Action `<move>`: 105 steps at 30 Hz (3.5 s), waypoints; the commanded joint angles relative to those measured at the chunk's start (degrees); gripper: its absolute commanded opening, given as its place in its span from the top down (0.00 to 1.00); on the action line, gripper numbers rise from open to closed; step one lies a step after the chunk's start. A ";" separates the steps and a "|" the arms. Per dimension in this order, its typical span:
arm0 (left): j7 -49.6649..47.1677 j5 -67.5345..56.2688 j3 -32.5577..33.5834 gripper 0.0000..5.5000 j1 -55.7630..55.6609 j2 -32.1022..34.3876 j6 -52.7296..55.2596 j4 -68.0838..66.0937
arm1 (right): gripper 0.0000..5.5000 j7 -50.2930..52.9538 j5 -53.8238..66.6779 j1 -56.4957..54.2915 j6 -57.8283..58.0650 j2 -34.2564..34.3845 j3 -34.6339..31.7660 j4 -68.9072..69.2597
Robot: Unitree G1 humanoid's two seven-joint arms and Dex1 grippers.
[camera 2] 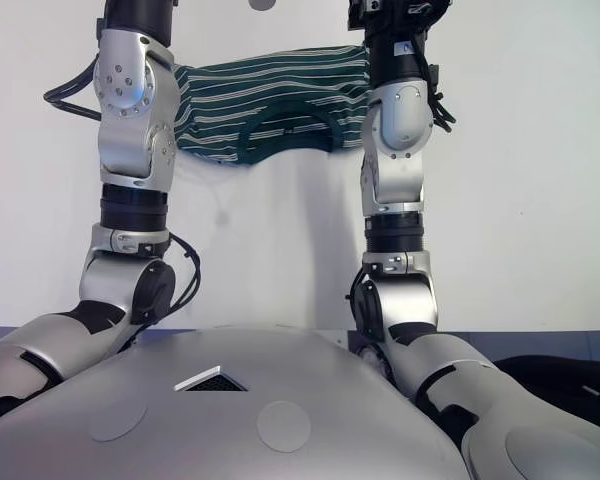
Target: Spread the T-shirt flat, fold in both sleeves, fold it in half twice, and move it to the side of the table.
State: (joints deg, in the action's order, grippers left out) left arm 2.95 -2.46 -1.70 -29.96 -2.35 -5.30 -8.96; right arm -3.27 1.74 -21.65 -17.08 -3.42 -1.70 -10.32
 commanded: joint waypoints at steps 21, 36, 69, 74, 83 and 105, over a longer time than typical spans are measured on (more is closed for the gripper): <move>15.32 42.39 -26.41 0.12 21.60 33.55 -15.33 5.31 | 0.41 -23.09 -3.45 24.57 -3.50 -24.21 2.20 13.72; 21.33 39.99 -25.60 0.65 22.47 33.29 -9.62 4.41 | 0.41 -22.29 -3.90 23.54 -4.56 -24.53 1.24 12.09; 19.16 34.03 -22.92 1.00 20.79 30.39 -14.02 6.76 | 0.90 -8.39 -31.87 15.19 -18.51 -30.79 15.80 -14.05; 20.26 31.33 -21.66 1.00 20.46 29.65 -13.50 8.16 | 1.00 -9.91 -27.73 14.26 -18.55 -31.06 14.90 -10.98; 35.47 6.33 -9.18 1.00 6.39 30.07 3.98 15.51 | 1.00 -31.56 0.54 1.70 -6.94 -37.89 6.50 5.33; 38.13 21.00 -18.66 1.00 -27.67 24.04 -9.55 -50.01 | 1.00 -29.44 -22.13 -35.55 -16.54 -25.29 17.89 -52.43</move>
State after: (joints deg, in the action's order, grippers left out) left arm 43.83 17.46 -20.54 -53.36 21.91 -14.74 -54.67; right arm -35.38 -19.87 -55.36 -35.12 -27.87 16.51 -59.94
